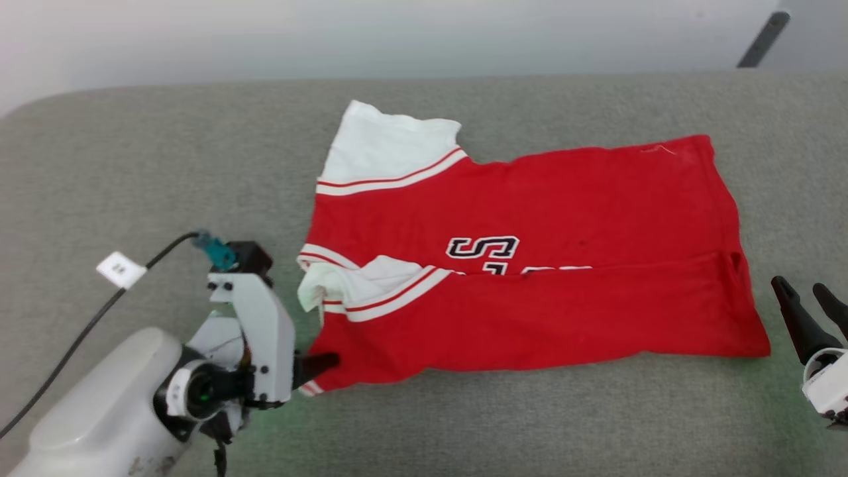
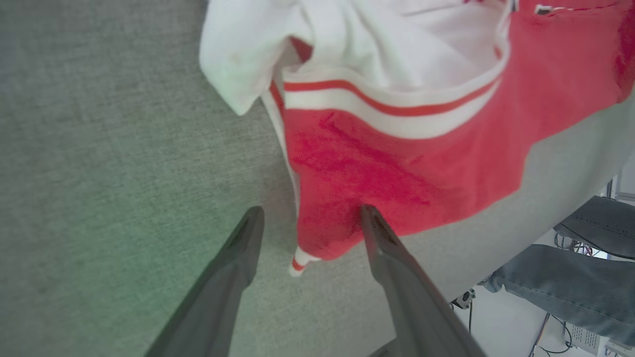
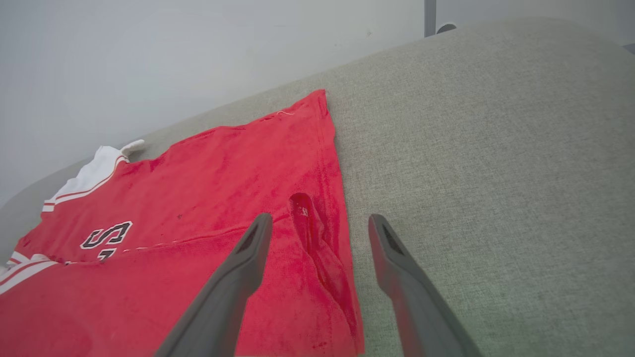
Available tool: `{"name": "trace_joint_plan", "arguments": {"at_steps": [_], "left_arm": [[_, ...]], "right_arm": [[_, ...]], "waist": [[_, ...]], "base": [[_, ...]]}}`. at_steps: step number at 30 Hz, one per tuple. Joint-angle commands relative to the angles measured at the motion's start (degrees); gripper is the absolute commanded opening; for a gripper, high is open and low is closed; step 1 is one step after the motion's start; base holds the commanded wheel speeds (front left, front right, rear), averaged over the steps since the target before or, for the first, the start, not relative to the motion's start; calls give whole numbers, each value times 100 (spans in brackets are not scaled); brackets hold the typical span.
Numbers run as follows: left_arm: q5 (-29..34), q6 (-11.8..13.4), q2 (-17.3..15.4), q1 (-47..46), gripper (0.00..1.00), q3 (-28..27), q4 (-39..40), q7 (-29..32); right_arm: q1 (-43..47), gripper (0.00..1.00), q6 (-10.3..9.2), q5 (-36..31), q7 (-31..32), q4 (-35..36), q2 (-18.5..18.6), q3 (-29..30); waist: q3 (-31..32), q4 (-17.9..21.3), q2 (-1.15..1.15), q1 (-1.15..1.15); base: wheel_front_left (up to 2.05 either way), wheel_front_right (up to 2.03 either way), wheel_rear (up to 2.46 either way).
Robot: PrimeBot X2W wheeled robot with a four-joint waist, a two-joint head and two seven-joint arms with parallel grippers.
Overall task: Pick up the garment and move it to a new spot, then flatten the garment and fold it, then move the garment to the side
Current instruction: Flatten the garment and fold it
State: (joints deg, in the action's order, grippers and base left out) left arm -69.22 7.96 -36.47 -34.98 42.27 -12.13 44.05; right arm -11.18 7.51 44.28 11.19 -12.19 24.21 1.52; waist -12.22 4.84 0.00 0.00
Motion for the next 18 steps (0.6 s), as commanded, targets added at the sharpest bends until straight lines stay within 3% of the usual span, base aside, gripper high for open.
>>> {"name": "trace_joint_plan", "arguments": {"at_steps": [1, 7, 8, 10, 11, 14, 18], "left_arm": [[-79, -114, 37, 78, 100, -16, -238, -74], [-398, -412, 316, 248, 100, 1, -697, 9], [-404, -441, 340, 240, 93, 11, -765, 7], [-382, -500, 398, 205, 40, 40, -873, -15], [-435, -504, 466, 198, 0, 25, -912, -35], [-456, -580, 592, 153, 0, 40, -915, -25], [-357, -666, 507, 57, 0, 22, -965, -119]], "right_arm": [[-86, 100, -4, -35, 10, 33, -37, -16], [-70, 100, -4, 10, -29, 50, -15, 57], [-72, 100, -4, 19, -35, 53, -5, 68], [-84, 100, -4, 25, -23, 60, 17, 73], [-98, 100, -4, 10, 15, 70, 37, 49], [-124, 100, -4, -115, 227, 120, 212, -156], [-253, 100, -4, -307, 946, 209, 628, -789]], "waist": [[-219, 251, 0, 0], [-342, 372, 0, 0], [-354, 386, 0, 0], [-370, 402, 0, 0], [-377, 409, 0, 0], [-381, 406, 0, 0], [-400, 408, 0, 0]], "base": [[0, 0, 0], [0, 0, 0], [0, 0, 0], [0, 0, 0], [0, 0, 0], [0, 0, 0], [0, 0, 0]]}}
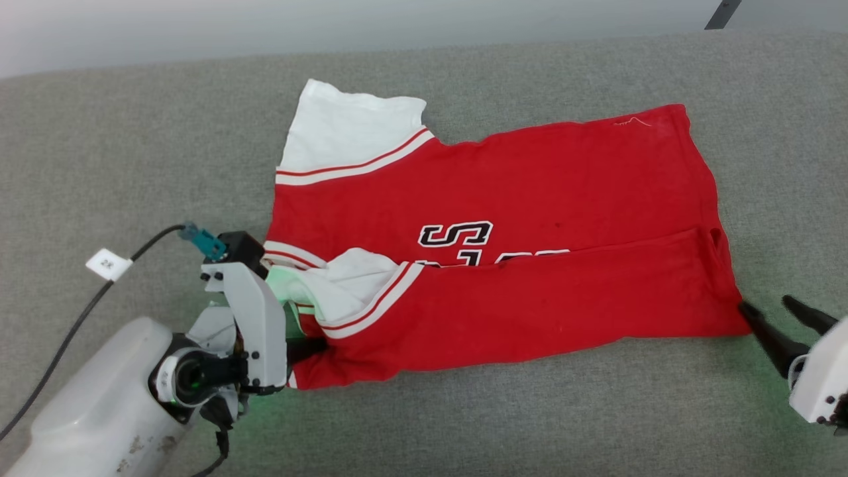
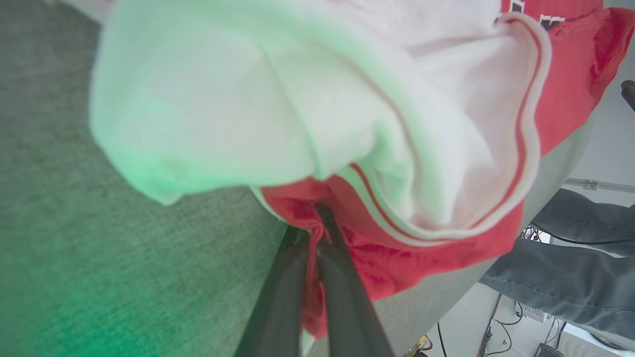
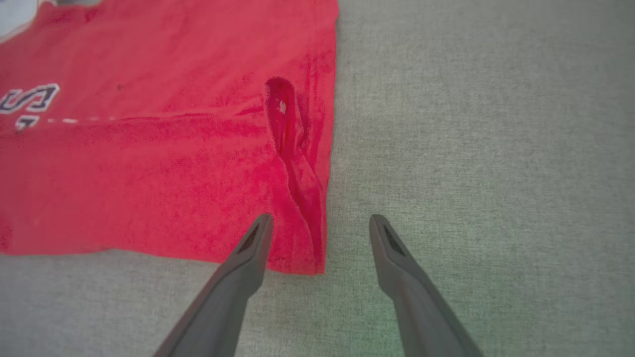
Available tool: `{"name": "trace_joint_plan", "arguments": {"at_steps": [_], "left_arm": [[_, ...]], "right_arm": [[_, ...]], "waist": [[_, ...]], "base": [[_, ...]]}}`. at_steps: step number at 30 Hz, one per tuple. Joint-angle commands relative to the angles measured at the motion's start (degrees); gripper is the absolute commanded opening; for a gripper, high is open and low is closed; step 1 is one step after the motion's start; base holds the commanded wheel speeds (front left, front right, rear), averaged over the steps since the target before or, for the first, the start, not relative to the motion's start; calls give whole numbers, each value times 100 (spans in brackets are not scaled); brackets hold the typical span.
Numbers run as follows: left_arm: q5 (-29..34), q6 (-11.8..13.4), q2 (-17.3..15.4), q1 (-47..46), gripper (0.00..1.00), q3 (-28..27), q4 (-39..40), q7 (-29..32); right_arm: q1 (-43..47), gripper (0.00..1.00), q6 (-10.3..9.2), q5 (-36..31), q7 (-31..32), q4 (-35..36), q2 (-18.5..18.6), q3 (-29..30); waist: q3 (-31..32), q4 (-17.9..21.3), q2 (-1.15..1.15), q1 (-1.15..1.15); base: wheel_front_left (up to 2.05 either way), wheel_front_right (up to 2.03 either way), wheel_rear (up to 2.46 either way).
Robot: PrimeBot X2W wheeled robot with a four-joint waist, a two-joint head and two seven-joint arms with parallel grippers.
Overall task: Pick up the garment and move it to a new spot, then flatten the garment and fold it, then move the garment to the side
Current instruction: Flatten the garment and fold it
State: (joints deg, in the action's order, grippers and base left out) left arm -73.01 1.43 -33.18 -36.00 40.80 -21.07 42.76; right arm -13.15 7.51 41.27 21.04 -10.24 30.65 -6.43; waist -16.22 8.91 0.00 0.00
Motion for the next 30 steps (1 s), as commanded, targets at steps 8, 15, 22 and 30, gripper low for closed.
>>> {"name": "trace_joint_plan", "arguments": {"at_steps": [8, 15, 22, 30], "left_arm": [[158, -85, 289, -7, 0, 232, -20, -52], [221, -154, 384, -128, 0, 291, -29, -60], [256, -263, 428, -177, 0, 267, -162, -180], [52, -442, 189, 315, 0, 64, 11, -508]], "right_arm": [[-864, 100, -5, -82, 1335, -315, 508, -997], [-1270, 100, -5, 88, 1752, -1137, 488, -1527], [-1408, 0, -6, 349, 1588, -1478, 516, -1927], [-1191, 0, -5, 663, 1316, -1327, 773, -2142]], "waist": [[-43, -83, 0, 0], [-111, -233, 0, 0], [-37, -294, 0, 0], [424, -330, 0, 0]], "base": [[0, 0, 0], [0, 0, 0], [0, 0, 0], [0, 0, 0]]}}
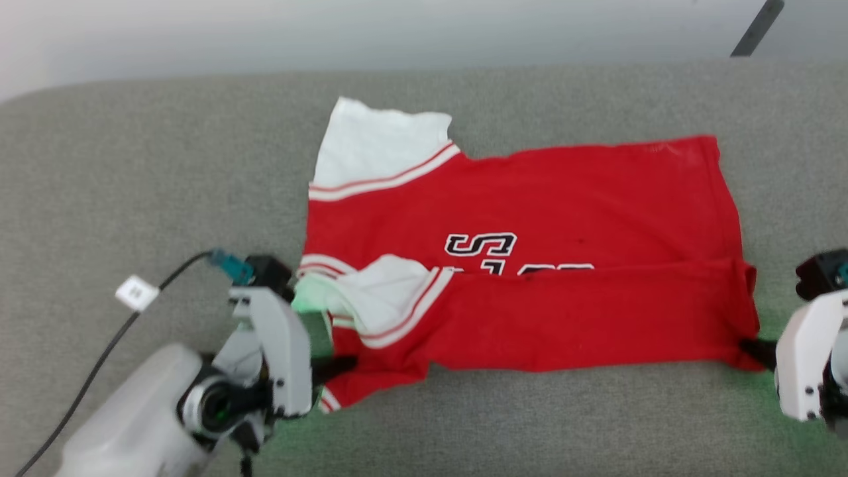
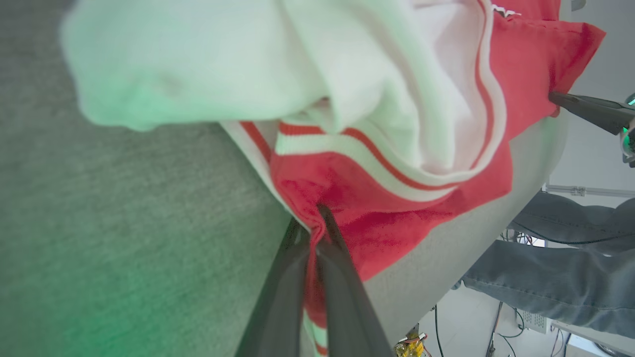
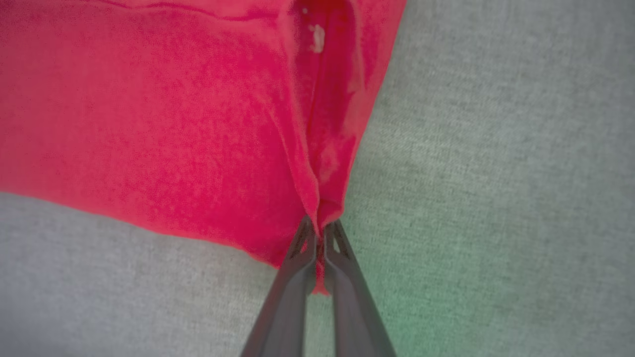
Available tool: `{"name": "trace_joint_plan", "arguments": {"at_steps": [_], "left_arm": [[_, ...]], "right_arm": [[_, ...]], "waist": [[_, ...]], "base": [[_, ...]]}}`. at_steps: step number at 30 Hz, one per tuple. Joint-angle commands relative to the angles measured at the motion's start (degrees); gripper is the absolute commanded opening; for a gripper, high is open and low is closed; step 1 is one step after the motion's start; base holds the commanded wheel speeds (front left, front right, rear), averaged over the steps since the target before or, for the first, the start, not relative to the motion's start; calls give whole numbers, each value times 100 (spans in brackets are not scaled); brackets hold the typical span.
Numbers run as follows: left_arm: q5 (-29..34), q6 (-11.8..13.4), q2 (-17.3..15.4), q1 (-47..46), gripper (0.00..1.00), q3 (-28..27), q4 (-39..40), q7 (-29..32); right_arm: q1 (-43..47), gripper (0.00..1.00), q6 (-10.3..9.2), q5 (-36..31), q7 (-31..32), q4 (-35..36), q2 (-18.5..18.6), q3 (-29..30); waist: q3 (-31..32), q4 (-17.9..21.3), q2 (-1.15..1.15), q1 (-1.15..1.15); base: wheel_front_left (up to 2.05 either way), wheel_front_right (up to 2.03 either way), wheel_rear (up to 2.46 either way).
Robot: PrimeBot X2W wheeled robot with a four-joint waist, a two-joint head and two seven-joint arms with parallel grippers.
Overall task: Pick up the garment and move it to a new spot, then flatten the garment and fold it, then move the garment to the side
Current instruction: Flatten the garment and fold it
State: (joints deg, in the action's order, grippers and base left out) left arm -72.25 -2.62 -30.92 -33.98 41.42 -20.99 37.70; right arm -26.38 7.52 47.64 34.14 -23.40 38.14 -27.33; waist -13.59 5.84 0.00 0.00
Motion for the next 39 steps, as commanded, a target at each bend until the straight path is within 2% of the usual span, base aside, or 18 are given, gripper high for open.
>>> {"name": "trace_joint_plan", "arguments": {"at_steps": [1, 5, 9, 16, 17, 18, 19, 21, 25, 27, 29, 32, 34, 39], "left_arm": [[-54, -40, -100, 209, 0, -21, 107, -38], [-150, 35, -393, 639, 0, -108, 684, -157], [-164, 214, -717, 1088, 0, -172, 1324, -241], [-157, 533, -923, 1545, 0, -247, 2144, -447], [-103, 571, -922, 1568, 0, -264, 2187, -528], [-91, 613, -904, 1602, 25, -297, 2208, -613], [-58, 622, -888, 1630, 41, -317, 2245, -694], [-13, 699, -864, 1700, 100, -419, 2304, -945], [106, 779, -803, 1891, 100, -654, 2530, -1546], [375, 779, -794, 1898, 100, -803, 2614, -2021], [513, 861, -650, 1955, 100, -994, 2563, -2558], [869, 881, -573, 1865, 100, -1178, 2433, -3205], [1288, 857, -631, 1625, 100, -1155, 2319, -3480], [1789, 944, -563, 1009, 100, -1239, 1880, -3816]], "right_arm": [[196, 0, -6, 61, -14, 49, 72, -57], [548, 0, -6, 213, -82, 373, 299, -3], [935, 0, -6, 295, -51, 742, 511, 93], [1543, 0, -6, 321, -123, 1201, 714, 556], [1614, 24, -6, 302, -190, 1240, 690, 659], [1681, 73, -6, 276, -280, 1281, 648, 771], [1727, 100, -6, 255, -385, 1307, 596, 901], [1793, 100, -6, 189, -661, 1300, 453, 1260], [1879, 100, -6, -182, -1367, 1319, 32, 1990], [1805, 100, -6, -438, -1776, 1355, -238, 2300], [1699, 100, -5, -664, -2175, 1425, -562, 2485], [1521, 100, -5, -1001, -2718, 1537, -977, 2556], [1387, 100, -5, -1189, -3009, 1614, -1204, 2530], [1162, 100, -5, -1331, -3423, 1720, -1552, 2452]], "waist": [[207, -32, 0, 0], [317, -86, 0, 0], [326, -112, 0, 0], [334, -206, 0, 0], [347, -214, 0, 0], [370, -220, 0, 0], [387, -227, 0, 0], [420, -232, 0, 0], [450, -249, 0, 0], [443, -244, 0, 0], [437, -222, 0, 0], [413, -123, 0, 0], [368, -46, 0, 0], [223, 175, 0, 0]], "base": [[0, 0, 0], [0, 0, 0], [0, 0, 0], [0, 0, 0], [0, 0, 0], [0, 0, 0], [0, 0, 0], [0, 0, 0], [0, 0, 0], [0, 0, 0], [0, 0, 0], [0, 0, 0], [0, 0, 0], [0, 0, 0]]}}
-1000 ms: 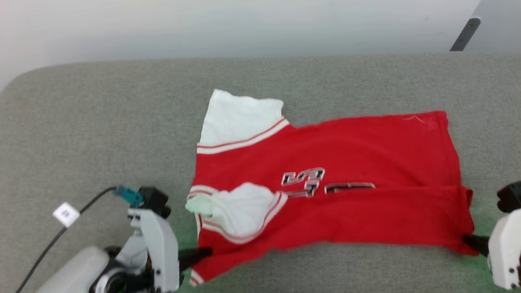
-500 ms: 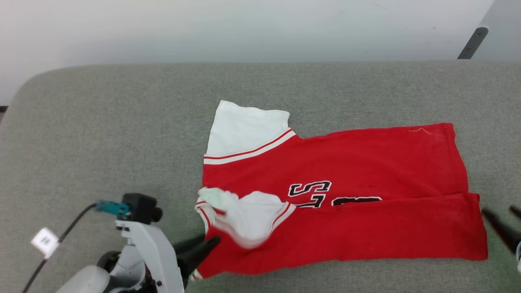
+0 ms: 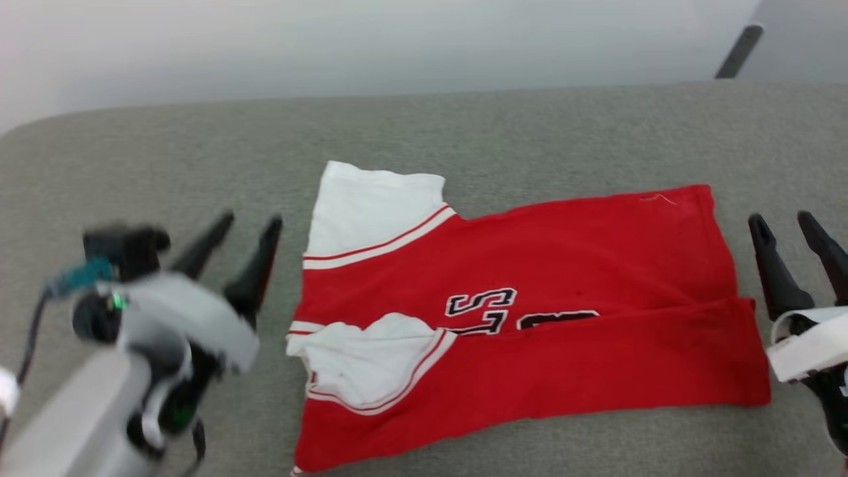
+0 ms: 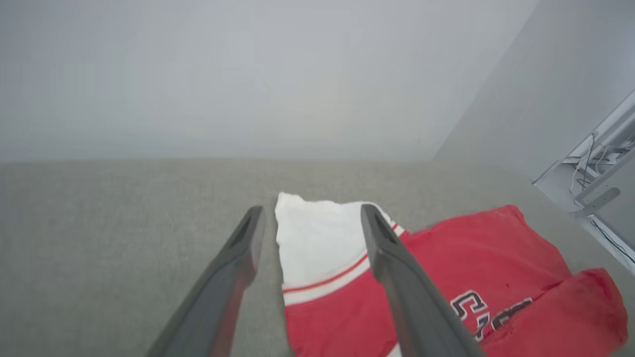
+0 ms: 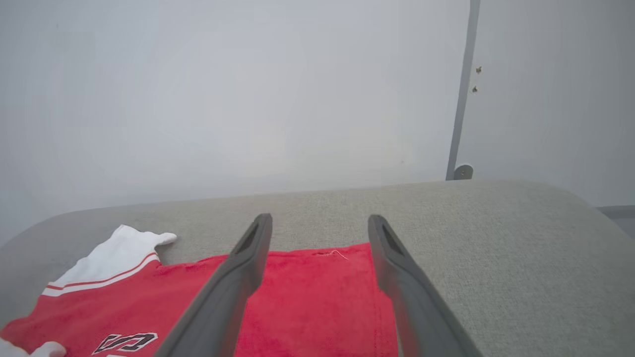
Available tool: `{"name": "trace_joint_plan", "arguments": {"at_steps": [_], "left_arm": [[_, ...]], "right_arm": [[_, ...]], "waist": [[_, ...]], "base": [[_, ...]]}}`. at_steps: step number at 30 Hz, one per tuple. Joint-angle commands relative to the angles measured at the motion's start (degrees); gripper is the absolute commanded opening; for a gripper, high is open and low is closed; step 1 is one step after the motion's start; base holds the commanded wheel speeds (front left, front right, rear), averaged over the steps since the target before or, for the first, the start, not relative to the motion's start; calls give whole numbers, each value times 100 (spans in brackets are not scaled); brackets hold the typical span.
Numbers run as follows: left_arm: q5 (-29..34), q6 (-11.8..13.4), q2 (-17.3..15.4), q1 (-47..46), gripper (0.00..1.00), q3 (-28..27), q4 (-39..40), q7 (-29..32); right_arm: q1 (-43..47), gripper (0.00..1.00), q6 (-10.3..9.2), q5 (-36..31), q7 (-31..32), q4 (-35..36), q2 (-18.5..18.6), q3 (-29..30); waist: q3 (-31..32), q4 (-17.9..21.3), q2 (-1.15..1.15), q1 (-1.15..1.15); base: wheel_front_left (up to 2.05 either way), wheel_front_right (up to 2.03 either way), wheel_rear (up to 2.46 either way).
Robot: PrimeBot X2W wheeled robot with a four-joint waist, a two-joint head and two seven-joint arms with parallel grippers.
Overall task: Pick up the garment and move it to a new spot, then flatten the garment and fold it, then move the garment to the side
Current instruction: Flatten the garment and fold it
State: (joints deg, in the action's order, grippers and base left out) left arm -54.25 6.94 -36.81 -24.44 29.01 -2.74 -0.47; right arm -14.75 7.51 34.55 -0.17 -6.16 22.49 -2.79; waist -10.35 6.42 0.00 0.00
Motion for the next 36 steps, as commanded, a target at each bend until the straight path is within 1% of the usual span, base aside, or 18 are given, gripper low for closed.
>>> {"name": "trace_joint_plan", "arguments": {"at_steps": [1, 6, 10, 12, 14, 16, 17, 20, 23, 25, 29, 30, 32, 33, 34, 35, 36], "left_arm": [[45, -45, 51, -166, 100, -7, -89, 8], [271, -310, 151, -1385, 100, 112, -1077, 370], [455, -449, 245, -2258, 100, 265, -2169, 720], [445, -515, 306, -2592, 100, 327, -2717, 999], [464, -617, 281, -2836, 100, 482, -3243, 1472], [340, -646, 279, -3089, 100, 518, -3739, 1977], [263, -717, 299, -3169, 100, 548, -3957, 2270], [104, -819, 282, -3398, 100, 643, -4465, 3104], [-21, -957, 293, -3535, 100, 780, -4791, 3950], [-65, -943, 255, -3673, 100, 793, -4904, 4227], [63, -871, 233, -3799, 100, 858, -5043, 4215], [70, -900, 236, -3811, 100, 875, -5084, 4206], [-75, -960, 347, -3763, 100, 831, -5197, 4314], [-147, -989, 417, -3737, 75, 813, -5242, 4395], [-209, -1033, 495, -3718, 24, 803, -5271, 4466], [-249, -1049, 555, -3707, 0, 796, -5286, 4511], [-243, -1059, 577, -3708, 0, 803, -5290, 4497]], "right_arm": [[-43, 100, -4, -48, -55, 2, -45, -15], [-162, 100, -4, -11, -247, 52, -287, -144], [-162, 100, -4, 46, -311, 93, -396, -248], [-150, 100, -4, 128, -299, 108, -419, -286], [-128, 100, -5, 162, -279, 125, -397, -334], [-108, 100, -4, 200, -280, 123, -396, -338], [-93, 100, -4, 211, -277, 121, -391, -343], [-5, 100, -4, 258, -212, 131, -347, -401], [45, 100, -4, 316, -184, 161, -315, -386], [72, 100, -4, 347, -198, 207, -302, -388], [87, 100, -4, 379, -216, 249, -310, -430], [82, 100, -4, 383, -208, 254, -296, -448], [65, 100, -4, 399, -221, 259, -274, -447], [52, 100, -4, 406, -220, 257, -272, -442], [37, 100, -4, 408, -208, 248, -265, -441], [17, 100, -4, 428, -158, 238, -253, -458], [-25, 100, -4, 457, -100, 242, -238, -495]], "waist": [[-141, 179, 0, 0], [-373, 553, 0, 0], [-509, 910, 0, 0], [-578, 1093, 0, 0], [-625, 1267, 0, 0], [-668, 1417, 0, 0], [-688, 1486, 0, 0], [-756, 1643, 0, 0], [-834, 1735, 0, 0], [-909, 1783, 0, 0], [-1043, 1848, 0, 0], [-1064, 1850, 0, 0], [-1089, 1837, 0, 0], [-1094, 1825, 0, 0], [-1094, 1805, 0, 0], [-1086, 1779, 0, 0], [-1081, 1757, 0, 0]], "base": [[0, 0, 0], [0, 0, 0], [0, 0, 0], [0, 0, 0], [0, 0, 0], [0, 0, 0], [0, 0, 0], [0, 0, 0], [0, 0, 0], [0, 0, 0], [0, 0, 0], [0, 0, 0], [0, 0, 0], [0, 0, 0], [0, 0, 0], [0, 0, 0], [0, 0, 0]]}}
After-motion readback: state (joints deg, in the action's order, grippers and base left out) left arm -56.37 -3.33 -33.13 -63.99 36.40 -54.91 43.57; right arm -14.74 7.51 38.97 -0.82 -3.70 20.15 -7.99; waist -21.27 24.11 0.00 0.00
